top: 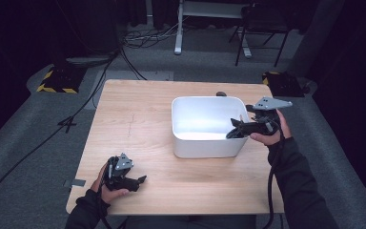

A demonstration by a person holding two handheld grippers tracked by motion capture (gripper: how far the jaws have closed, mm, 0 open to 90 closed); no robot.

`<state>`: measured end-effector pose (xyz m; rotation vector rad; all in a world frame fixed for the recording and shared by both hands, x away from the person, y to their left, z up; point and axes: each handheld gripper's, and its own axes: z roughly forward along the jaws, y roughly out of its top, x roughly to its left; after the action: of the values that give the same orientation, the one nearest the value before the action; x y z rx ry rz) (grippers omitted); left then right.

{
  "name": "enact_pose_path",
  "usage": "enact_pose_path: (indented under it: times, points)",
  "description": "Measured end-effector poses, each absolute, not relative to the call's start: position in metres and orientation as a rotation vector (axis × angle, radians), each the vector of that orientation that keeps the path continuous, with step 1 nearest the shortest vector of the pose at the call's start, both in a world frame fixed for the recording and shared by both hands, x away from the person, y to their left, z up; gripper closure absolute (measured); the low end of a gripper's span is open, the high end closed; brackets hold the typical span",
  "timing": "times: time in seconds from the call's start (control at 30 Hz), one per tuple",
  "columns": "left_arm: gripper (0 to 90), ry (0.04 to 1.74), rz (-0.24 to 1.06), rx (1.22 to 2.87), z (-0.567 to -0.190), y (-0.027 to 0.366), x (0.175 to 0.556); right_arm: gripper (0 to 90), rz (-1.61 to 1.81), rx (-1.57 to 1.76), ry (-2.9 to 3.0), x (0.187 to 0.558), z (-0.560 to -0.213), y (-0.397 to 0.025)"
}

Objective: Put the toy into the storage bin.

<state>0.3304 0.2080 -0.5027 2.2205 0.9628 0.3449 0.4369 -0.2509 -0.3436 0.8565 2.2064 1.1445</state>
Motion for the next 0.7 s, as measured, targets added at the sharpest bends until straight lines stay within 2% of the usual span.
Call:
enact_pose_path:
  times: [0.7]
  points:
    - [15.5, 0.972, 0.34, 2.215, -0.503, 0.208, 0.33, 20.4, 1.201, 0.844, 2.125, 0.409, -0.334, -0.281]
